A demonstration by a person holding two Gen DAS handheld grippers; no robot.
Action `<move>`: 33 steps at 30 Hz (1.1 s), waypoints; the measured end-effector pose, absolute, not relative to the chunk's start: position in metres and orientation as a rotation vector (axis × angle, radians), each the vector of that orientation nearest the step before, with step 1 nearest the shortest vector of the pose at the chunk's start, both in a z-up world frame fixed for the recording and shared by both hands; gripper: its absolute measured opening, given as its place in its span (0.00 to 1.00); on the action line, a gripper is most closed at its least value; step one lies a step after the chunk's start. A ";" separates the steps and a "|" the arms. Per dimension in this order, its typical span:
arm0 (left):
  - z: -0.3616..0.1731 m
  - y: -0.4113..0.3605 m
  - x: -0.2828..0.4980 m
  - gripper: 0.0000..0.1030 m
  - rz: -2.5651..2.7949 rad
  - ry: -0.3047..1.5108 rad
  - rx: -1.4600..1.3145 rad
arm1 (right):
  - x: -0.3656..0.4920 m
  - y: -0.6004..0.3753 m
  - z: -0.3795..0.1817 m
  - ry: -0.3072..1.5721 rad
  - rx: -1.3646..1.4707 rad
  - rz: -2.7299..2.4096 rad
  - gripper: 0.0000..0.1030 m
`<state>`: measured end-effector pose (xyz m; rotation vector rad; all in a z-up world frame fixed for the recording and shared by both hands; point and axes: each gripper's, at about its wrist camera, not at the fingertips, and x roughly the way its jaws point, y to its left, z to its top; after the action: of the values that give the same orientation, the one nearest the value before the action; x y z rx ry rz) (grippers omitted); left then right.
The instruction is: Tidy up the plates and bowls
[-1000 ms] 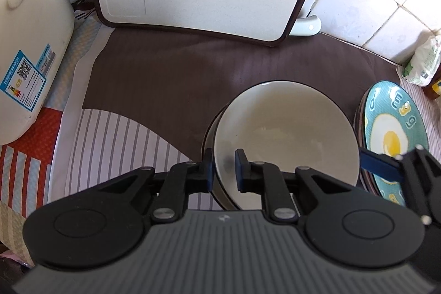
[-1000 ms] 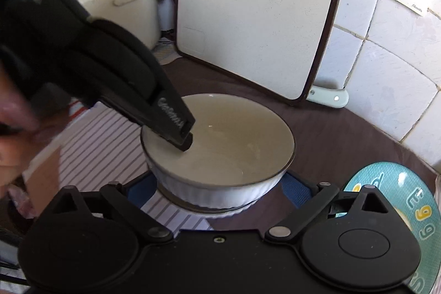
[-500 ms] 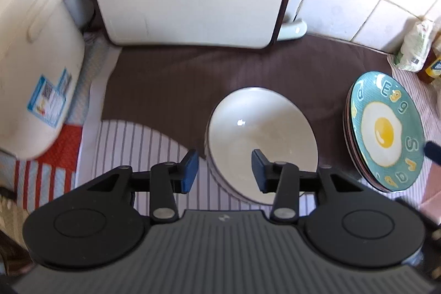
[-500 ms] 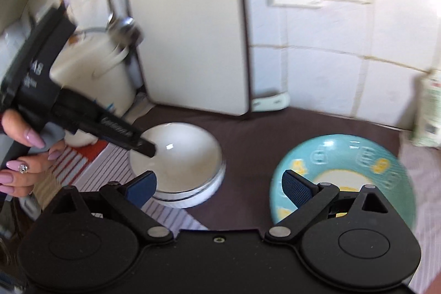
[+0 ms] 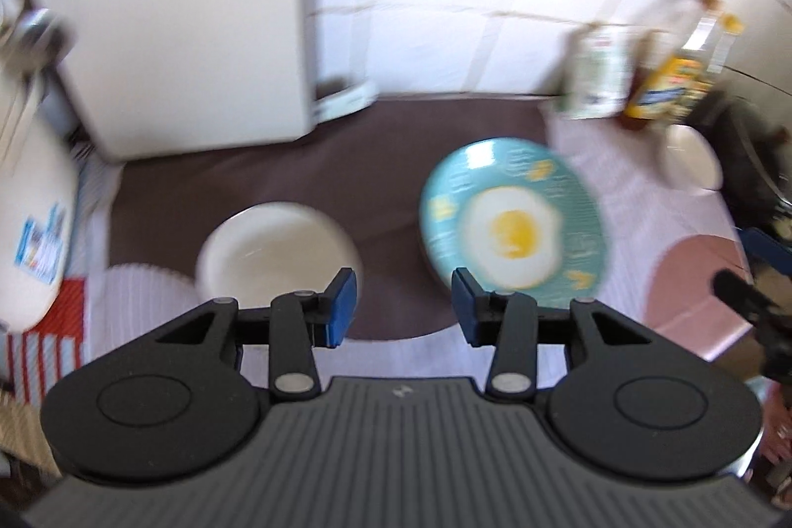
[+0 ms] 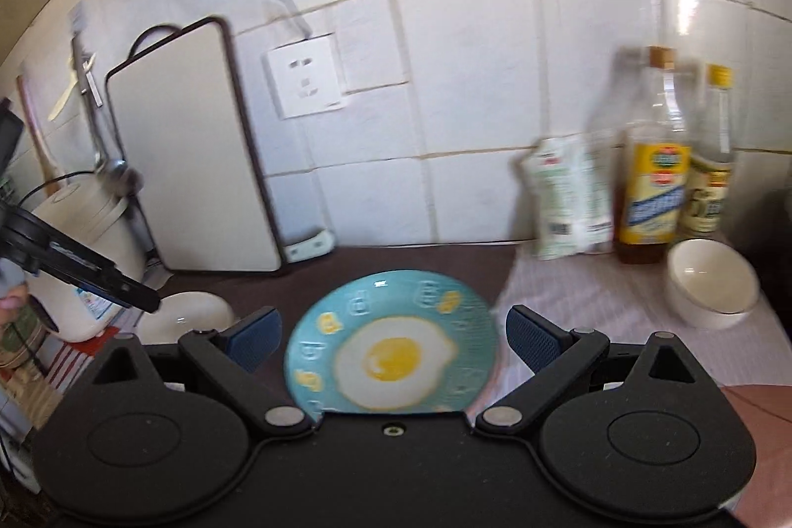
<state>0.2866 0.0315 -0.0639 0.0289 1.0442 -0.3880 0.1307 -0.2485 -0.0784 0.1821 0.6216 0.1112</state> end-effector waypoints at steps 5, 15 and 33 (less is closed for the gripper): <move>-0.048 -0.031 0.271 0.40 -0.527 0.964 0.022 | 0.111 -0.301 -0.082 0.593 0.126 0.025 0.96; -0.073 -0.159 0.264 0.41 -0.675 0.930 0.008 | 0.112 -0.379 -0.143 0.600 0.018 -0.133 0.96; -0.161 -0.297 0.314 0.54 -0.737 0.933 -0.047 | 0.210 -0.455 -0.245 0.734 0.109 -0.251 0.97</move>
<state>0.3142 -0.2967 -0.1610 -0.0469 0.9330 -0.7365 0.2099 -0.4550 -0.2451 0.1086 0.7341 -0.2505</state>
